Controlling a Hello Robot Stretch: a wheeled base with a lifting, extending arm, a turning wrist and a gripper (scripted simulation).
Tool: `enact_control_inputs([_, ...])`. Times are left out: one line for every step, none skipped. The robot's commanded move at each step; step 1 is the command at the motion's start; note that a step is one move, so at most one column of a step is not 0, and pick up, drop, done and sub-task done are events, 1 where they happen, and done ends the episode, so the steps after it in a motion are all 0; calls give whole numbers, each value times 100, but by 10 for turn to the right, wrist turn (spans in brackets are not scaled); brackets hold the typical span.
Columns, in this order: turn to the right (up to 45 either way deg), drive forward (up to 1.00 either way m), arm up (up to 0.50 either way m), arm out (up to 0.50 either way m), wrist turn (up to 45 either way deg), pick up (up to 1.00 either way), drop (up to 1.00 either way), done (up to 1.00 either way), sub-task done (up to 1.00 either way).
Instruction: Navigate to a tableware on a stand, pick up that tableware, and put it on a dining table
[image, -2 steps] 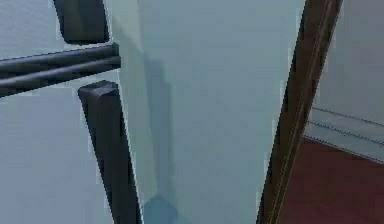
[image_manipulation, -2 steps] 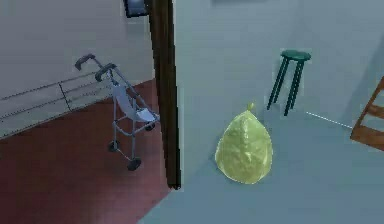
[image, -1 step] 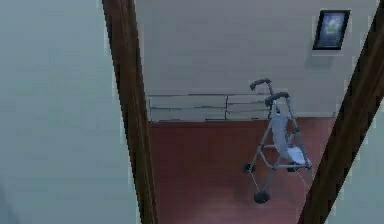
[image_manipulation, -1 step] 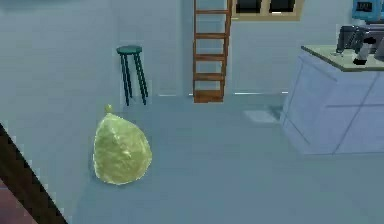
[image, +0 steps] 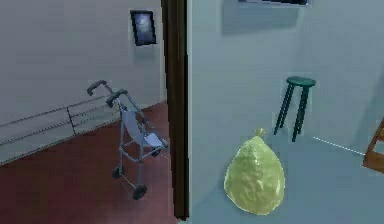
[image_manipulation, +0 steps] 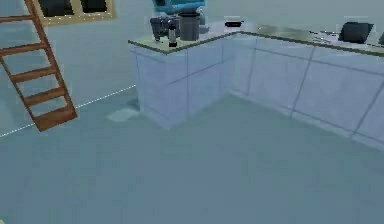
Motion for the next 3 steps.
enact_control_inputs([420,0,0,0,0,0,0,0,0])
enact_control_inputs([0,15,0,0,0,0,0,0,0])
enact_control_inputs([-450,0,0,0,0,0,0,0,0])
